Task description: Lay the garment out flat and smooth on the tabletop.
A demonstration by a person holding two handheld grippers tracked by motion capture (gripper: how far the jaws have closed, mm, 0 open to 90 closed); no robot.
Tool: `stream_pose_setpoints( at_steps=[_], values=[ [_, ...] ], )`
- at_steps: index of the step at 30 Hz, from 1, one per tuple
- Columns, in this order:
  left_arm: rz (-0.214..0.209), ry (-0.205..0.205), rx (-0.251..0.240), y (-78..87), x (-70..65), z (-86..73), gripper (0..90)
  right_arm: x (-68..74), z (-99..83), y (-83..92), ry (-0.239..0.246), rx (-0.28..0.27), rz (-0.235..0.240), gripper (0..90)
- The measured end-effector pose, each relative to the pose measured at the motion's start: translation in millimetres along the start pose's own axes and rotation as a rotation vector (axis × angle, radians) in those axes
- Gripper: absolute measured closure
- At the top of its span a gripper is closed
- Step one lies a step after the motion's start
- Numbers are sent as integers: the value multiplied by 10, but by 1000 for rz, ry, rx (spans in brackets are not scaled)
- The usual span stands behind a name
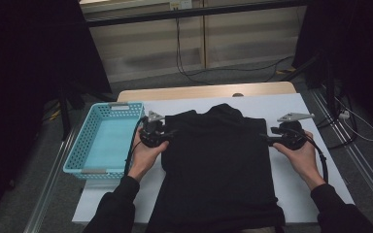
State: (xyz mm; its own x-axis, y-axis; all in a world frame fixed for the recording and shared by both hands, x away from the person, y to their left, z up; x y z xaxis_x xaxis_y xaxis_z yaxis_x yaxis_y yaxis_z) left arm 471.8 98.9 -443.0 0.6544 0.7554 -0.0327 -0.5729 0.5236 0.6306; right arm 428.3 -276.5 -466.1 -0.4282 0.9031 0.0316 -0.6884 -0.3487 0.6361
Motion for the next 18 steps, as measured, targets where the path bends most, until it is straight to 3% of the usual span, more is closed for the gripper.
stream_pose_setpoints(
  at_steps=[3, 6, 8, 13, 18],
  values=[
    [-45, -25, 8, 106, -134, -152, 502, 186, -76, 114, 43, 1, 51, 437],
    [-88, -16, 13, 203, -281, -338, 507, 351, -149, 211, 73, 3, 82, 442],
    [-102, -60, 39, 277, -395, -450, 510, 483, -212, 271, 100, 10, 120, 472],
    [-155, -108, 84, 424, -587, -670, 507, 779, -358, 337, 138, 36, 196, 505],
    [-203, -150, 116, 532, -740, -862, 522, 1026, -475, 364, 186, 70, 240, 488]
  ],
)
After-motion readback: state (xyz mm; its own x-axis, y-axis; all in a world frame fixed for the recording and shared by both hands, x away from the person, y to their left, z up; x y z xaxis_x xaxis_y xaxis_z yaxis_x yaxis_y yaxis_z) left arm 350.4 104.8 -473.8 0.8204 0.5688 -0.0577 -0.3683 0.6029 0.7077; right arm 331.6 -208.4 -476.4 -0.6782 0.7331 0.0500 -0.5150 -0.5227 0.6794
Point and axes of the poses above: each handheld gripper's, and its own axes: y roughly backward along the jaws, z roughly out of its top, x roughly to its left, the point moved 6 cm from there along -y, roughly forward along the jaws, and after that the axes turned 1 degree about -z, right-handed, at the moved point
